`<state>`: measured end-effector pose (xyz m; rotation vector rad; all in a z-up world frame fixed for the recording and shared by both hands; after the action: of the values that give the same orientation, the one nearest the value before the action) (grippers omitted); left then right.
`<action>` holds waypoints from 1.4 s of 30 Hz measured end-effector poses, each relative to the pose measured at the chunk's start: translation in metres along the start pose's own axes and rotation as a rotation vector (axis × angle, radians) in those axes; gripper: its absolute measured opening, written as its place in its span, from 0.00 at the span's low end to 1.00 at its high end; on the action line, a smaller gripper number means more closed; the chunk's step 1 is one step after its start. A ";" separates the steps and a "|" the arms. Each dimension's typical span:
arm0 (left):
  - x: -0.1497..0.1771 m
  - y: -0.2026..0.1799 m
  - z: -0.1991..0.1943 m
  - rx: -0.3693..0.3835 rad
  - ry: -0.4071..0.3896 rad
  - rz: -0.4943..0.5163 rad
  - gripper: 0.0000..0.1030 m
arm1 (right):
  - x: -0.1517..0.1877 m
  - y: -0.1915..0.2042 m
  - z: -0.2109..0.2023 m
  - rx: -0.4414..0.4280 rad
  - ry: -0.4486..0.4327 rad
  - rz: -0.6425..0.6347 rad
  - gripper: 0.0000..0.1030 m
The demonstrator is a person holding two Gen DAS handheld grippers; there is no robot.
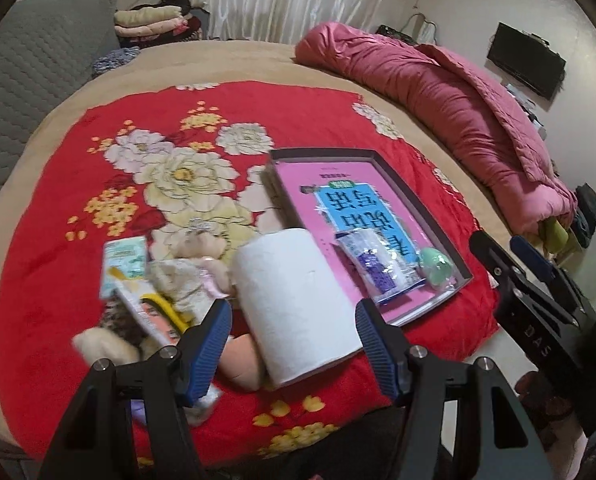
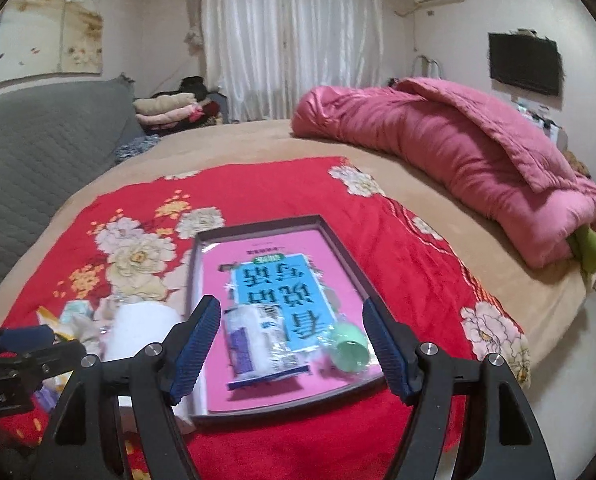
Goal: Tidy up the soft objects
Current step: 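Move both tools back toward the teddy bear and wipes packet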
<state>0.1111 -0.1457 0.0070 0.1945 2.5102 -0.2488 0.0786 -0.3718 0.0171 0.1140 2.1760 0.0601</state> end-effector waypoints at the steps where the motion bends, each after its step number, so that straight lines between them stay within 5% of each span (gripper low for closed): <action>1: 0.001 0.005 -0.004 -0.007 -0.004 -0.006 0.62 | -0.001 0.005 -0.001 -0.005 -0.002 -0.010 0.73; 21: 0.025 0.123 -0.070 -0.167 -0.096 -0.193 0.62 | 0.002 0.116 -0.047 -0.199 -0.030 -0.193 0.73; 34: 0.050 0.162 -0.071 -0.167 -0.066 -0.273 0.62 | 0.021 0.171 -0.061 -0.278 -0.001 -0.300 0.73; 42: 0.065 0.157 -0.048 -0.096 -0.010 -0.287 0.62 | 0.031 0.182 -0.054 -0.291 0.029 -0.332 0.73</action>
<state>0.0625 0.0224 -0.0139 -0.2072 2.5276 -0.2428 0.0275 -0.1878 0.0386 -0.4139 2.1621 0.1881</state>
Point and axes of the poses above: each gripper's, at about its wrist camera, not at the fingertips, and z roughly the way its jaws point, y to its left, x to its underside, the point moved 3 cm from there along z, roughly the way its jaws point, and after that the axes turned 4 degrees about -x, right-handed, at the moved point
